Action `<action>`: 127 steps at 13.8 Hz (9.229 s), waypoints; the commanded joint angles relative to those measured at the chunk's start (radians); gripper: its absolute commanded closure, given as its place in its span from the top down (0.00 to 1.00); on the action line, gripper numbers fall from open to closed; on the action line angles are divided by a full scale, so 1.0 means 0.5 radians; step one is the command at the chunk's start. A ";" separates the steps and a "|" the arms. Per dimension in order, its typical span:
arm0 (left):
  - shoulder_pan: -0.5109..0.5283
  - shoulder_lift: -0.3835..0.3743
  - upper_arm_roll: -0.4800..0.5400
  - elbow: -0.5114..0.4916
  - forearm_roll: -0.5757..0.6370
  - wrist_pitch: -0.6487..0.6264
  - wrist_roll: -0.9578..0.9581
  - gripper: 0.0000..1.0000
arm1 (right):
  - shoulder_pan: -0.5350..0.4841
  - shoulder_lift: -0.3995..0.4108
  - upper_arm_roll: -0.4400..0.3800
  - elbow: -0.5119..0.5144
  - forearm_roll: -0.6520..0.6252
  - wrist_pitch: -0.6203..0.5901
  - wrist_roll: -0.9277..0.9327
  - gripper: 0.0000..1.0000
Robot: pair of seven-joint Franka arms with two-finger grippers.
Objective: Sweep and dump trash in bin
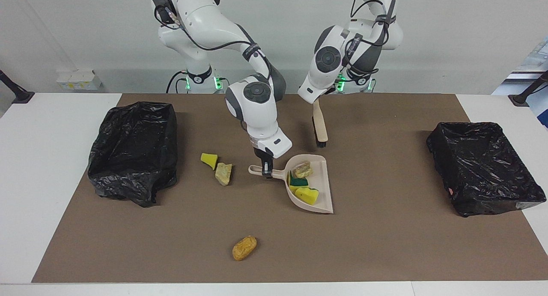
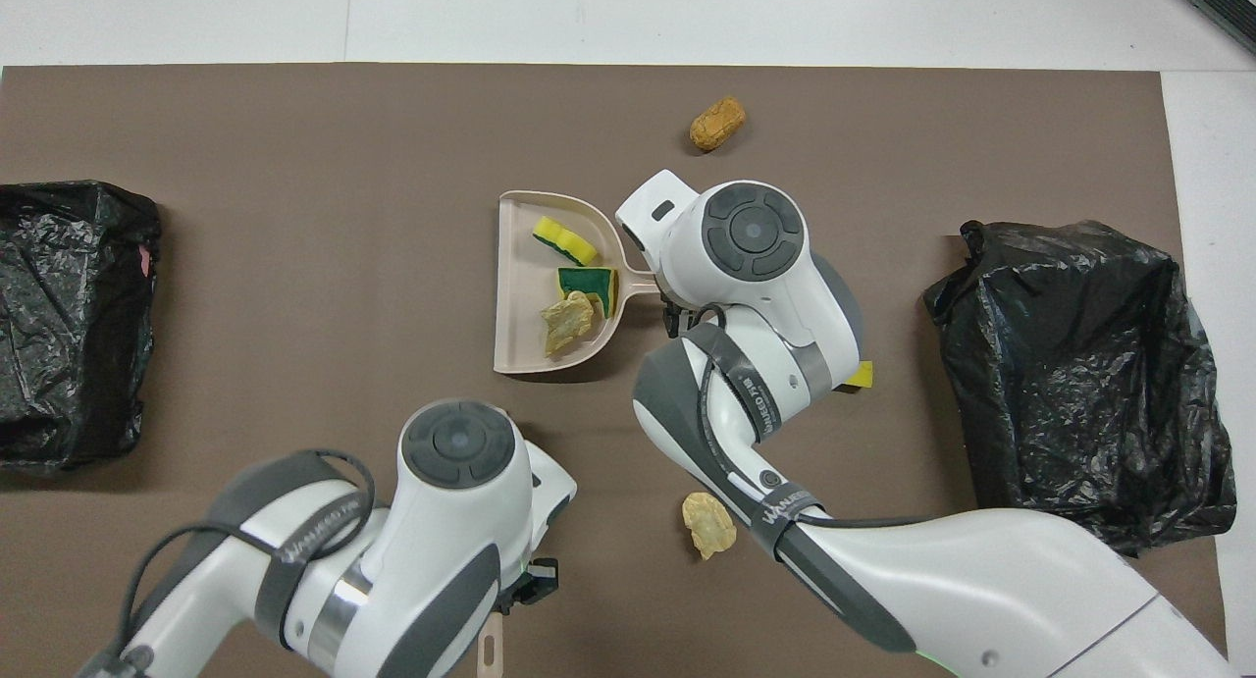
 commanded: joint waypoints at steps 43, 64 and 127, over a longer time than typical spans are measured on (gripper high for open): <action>0.631 0.263 0.019 1.016 0.595 0.008 0.743 1.00 | -1.174 -1.412 0.043 -0.728 -1.527 -1.143 -1.109 0.00; 1.008 0.257 0.035 1.584 0.561 -0.327 1.213 1.00 | -0.791 -1.173 0.049 -0.574 -0.132 -0.917 0.718 0.00; 0.067 0.705 0.357 0.486 0.481 1.391 0.308 0.88 | 1.345 -0.221 0.018 -0.482 0.267 0.078 4.155 0.00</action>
